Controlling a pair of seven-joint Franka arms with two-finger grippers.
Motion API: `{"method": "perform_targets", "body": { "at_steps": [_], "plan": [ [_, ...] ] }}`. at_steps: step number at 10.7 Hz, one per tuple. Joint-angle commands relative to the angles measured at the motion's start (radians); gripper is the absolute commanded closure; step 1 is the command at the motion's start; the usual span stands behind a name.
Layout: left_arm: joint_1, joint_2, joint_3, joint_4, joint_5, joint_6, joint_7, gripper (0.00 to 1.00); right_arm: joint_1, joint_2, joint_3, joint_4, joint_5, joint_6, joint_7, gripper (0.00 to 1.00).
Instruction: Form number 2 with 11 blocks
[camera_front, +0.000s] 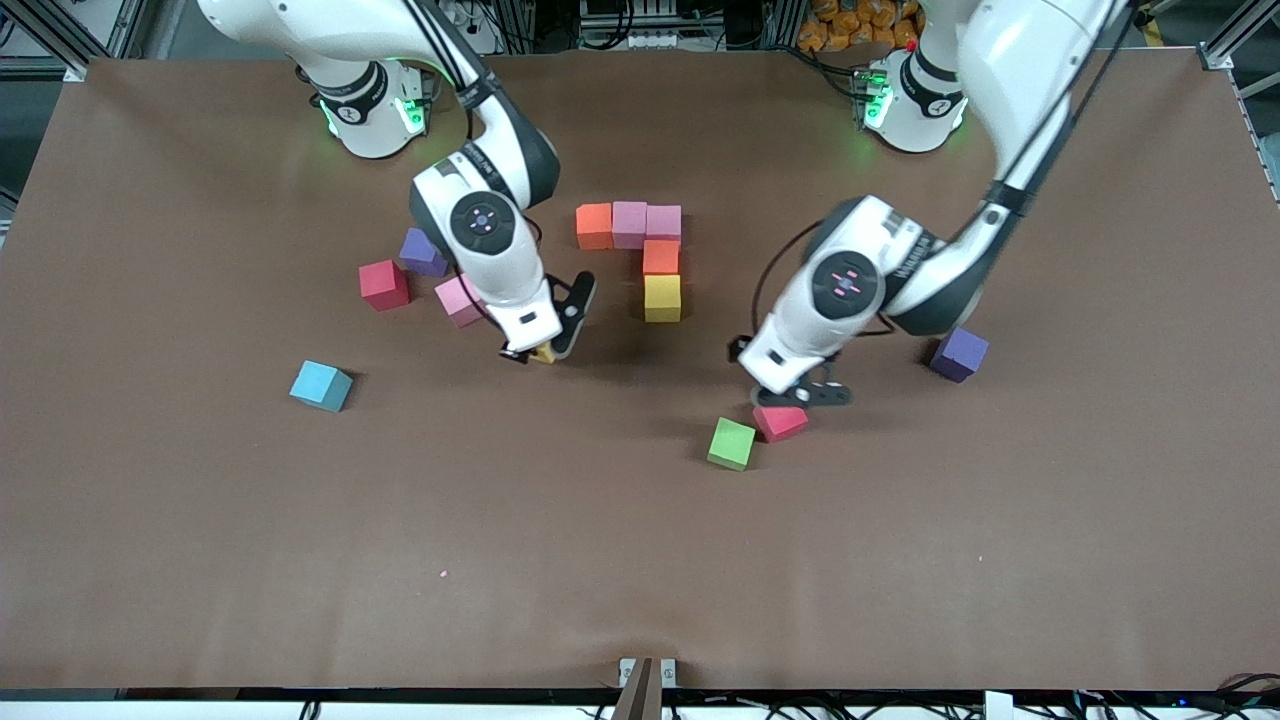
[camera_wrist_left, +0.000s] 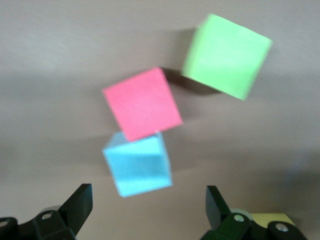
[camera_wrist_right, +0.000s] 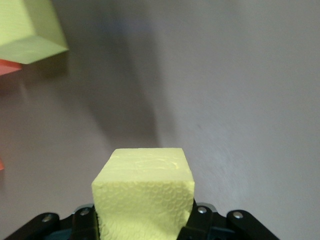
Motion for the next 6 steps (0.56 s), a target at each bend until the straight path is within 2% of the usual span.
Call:
{"method": "perform_targets", "body": {
  "at_steps": [1,2,4,6],
  "plan": [
    [0.024,0.016,-0.009,-0.007,0.015,-0.007,0.0,0.0,0.072,0.018,-0.007,0.025,-0.038,0.002,-0.034,0.56],
    [0.026,0.027,-0.009,-0.007,0.015,-0.005,-0.011,0.0,0.087,0.032,-0.007,0.03,-0.079,0.024,-0.034,0.55],
    [0.027,0.035,-0.009,-0.01,0.006,-0.003,-0.038,0.0,0.142,0.062,-0.008,0.028,-0.09,0.045,-0.029,0.55],
    [0.021,0.051,-0.009,-0.01,0.012,-0.003,-0.124,0.0,0.151,0.087,-0.007,0.027,-0.089,0.081,-0.023,0.54]
  ]
}}
